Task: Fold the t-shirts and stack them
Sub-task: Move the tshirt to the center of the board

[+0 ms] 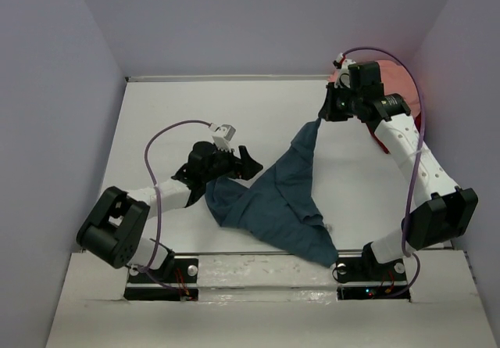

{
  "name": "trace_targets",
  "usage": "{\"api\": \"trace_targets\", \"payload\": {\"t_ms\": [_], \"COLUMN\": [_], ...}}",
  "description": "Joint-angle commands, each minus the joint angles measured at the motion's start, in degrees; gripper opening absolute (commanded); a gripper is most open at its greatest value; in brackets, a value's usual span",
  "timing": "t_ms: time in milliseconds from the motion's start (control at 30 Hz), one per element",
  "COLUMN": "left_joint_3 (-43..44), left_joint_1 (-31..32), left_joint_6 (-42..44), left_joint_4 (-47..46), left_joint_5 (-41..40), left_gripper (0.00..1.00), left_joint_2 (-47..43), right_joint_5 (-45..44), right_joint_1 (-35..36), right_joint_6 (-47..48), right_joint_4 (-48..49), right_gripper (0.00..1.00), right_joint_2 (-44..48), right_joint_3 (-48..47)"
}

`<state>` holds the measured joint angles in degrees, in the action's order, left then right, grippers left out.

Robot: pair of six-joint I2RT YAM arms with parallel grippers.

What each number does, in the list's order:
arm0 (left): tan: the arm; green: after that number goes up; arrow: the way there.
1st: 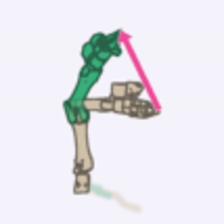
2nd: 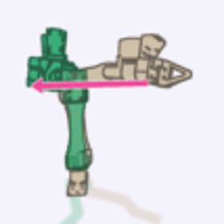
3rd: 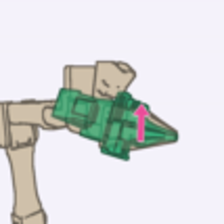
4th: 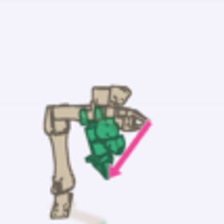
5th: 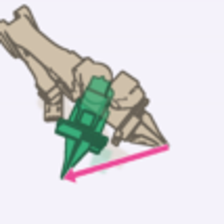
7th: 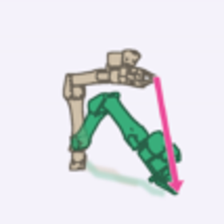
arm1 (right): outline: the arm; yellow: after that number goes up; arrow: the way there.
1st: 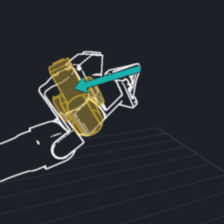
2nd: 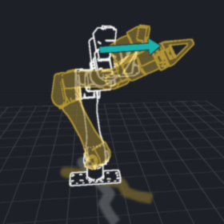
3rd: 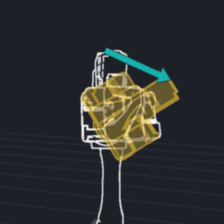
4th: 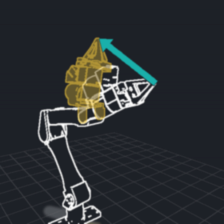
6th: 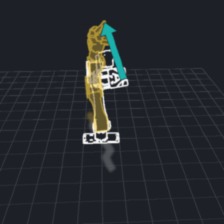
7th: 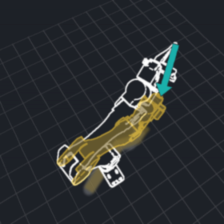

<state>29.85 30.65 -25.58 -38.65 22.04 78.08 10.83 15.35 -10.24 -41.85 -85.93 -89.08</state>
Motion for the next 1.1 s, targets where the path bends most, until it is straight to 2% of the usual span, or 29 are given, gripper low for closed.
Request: {"api": "trace_targets", "payload": {"t_ms": [0,200,267,367,600,667,767,867,900,933,967,1033,1067], "left_joint_3": [5.0,8.2,8.4,8.3,3.8,3.1,5.1,8.5,9.5,10.4,11.2,13.2,13.9], "left_joint_1": [0.2,0.2,0.2,0.2,1.9,2.3,3.5,4.2,4.2,4.3,4.3,4.3,4.2], "left_joint_6": [0.5,1.4,1.8,1.1,-7.3,-10.0,-10.1,-10.1,-10.4,-11.3,-11.9,-14.3,-15.1], "left_joint_4": [0.6,4.1,4.5,5.3,3.2,3.1,6.8,14.7,16.8,21.4,23.4,29.1,30.8], "left_joint_5": [4.0,4.2,3.5,2.2,-7.7,-7.6,-6.7,-8.5,-10.0,-10.9,-11.4,-13.9,-14.6], "left_gripper": [0.97,0.93,0.89,0.89,0.92,0.92,0.92,0.91,0.91,0.90,0.89,0.88,0.88], "left_joint_2": [4.8,9.5,9.4,8.3,-0.1,-2.0,-5.0,-7.1,-7.6,-8.0,-8.5,-10.1,-10.8], "right_joint_5": [-2.0,-4.9,-5.6,-4.8,-3.4,-4.4,-5.4,-8.1,-9.2,-10.5,-10.4,-4.5,-2.0], "right_joint_1": [0.0,0.0,0.0,0.0,0.0,0.0,0.0,0.0,0.0,0.0,0.0,0.0,0.0], "right_joint_6": [0.9,1.5,1.4,0.8,0.1,-0.5,-1.3,-3.5,-4.1,-6.3,-7.0,-9.0,-9.5], "right_joint_4": [4.0,4.2,4.7,6.9,8.0,8.2,8.6,8.6,8.5,8.5,8.4,7.2,4.5], "right_gripper": [0.00,0.00,0.00,0.00,0.00,0.00,0.00,0.01,0.10,0.58,0.79,0.92,0.95], "right_joint_2": [1.9,1.1,-0.2,-0.7,-1.2,-0.5,1.4,2.6,2.8,3.1,3.1,2.8,2.1], "right_joint_3": [-0.2,-0.7,-1.4,-1.9,-3.5,-2.3,0.1,1.5,2.0,3.4,3.8,3.9,2.5]}}
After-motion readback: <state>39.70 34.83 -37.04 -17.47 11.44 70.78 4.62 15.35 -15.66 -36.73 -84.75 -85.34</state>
